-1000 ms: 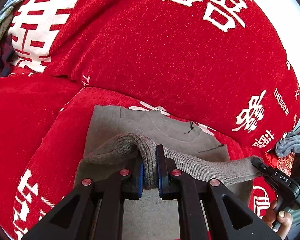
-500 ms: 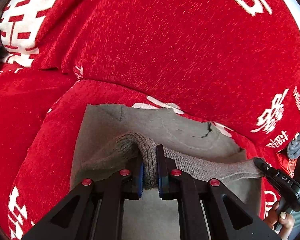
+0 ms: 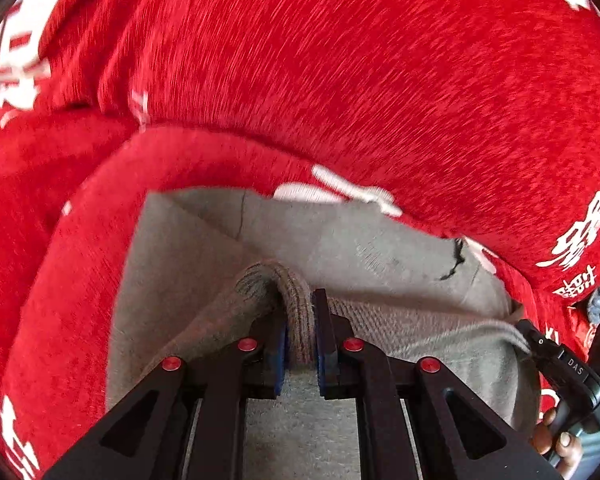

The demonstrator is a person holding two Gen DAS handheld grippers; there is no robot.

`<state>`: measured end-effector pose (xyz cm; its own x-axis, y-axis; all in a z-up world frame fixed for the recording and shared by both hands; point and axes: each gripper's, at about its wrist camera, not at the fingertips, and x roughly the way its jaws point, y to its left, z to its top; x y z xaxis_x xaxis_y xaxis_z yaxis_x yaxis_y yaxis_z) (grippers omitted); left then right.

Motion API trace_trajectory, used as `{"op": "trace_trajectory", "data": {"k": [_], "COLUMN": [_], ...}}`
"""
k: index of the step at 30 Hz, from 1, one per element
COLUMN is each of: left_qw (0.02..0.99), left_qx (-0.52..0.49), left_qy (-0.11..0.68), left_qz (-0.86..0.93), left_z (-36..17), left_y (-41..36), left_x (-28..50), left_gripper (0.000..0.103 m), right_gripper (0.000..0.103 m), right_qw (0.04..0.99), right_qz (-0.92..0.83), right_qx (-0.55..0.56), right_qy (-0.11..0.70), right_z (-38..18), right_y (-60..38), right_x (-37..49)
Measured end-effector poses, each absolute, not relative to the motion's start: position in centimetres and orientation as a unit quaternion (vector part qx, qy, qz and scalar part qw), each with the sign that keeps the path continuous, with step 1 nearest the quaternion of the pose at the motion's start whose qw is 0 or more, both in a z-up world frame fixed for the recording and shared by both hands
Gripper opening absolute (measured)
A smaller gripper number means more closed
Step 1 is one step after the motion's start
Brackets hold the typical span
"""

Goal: Fold small clothes
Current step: 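Open both tools to release the hem onto the sweater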

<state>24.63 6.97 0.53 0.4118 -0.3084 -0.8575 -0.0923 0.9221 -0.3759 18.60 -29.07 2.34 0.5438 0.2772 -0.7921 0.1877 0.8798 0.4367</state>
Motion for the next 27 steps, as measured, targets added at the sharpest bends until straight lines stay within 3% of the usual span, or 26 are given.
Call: {"op": "trace_trajectory", "data": {"k": [2,6,12,13,14,15,16,21,27], "left_qw": [0.811,0.801,0.803,0.803,0.801,0.804,0.816,0.84,0.859], "left_qx": [-0.215,-0.242,-0.264,-0.267,-0.273,-0.281,-0.289,-0.29,-0.151], "left_qy": [0.539,0.541,0.527,0.525,0.526,0.519,0.498,0.455,0.48], "left_qz": [-0.079,-0.086,-0.093,-0.091,-0.087,-0.076,-0.055,-0.053,-0.094], "left_z": [0.1,0.6,2.2,2.4,2.7,3.0,3.7,6.1,5.5], "left_y": [7.7,8.7,10.6,11.0,11.5,12.1,12.7,14.2,9.3], "left_x": [24.6,24.3,23.2,23.2,23.2,23.1,22.6,20.6,19.7], "left_gripper": [0.021,0.021,0.022,0.032,0.072,0.09,0.1,0.1,0.1], "right_gripper": [0.026,0.063,0.065,0.065,0.065,0.065,0.065,0.064,0.065], "right_qw": [0.842,0.841,0.851,0.854,0.858,0.862,0.866,0.882,0.877], "right_qz": [0.035,0.04,0.036,0.037,0.04,0.044,0.048,0.043,0.015], "right_qx": [0.25,0.289,0.313,0.299,0.28,0.255,0.235,0.083,0.066], "right_qy": [0.478,0.456,0.421,0.424,0.429,0.435,0.44,0.462,0.475], "right_z": [2.3,3.3,4.9,4.9,4.9,4.9,4.8,4.2,1.1], "right_y": [-29.3,-30.7,-32.3,-31.9,-31.2,-30.2,-29.3,-24.0,-24.0], "right_x": [18.8,18.3,15.4,15.2,15.1,15.1,15.1,16.5,17.2]}}
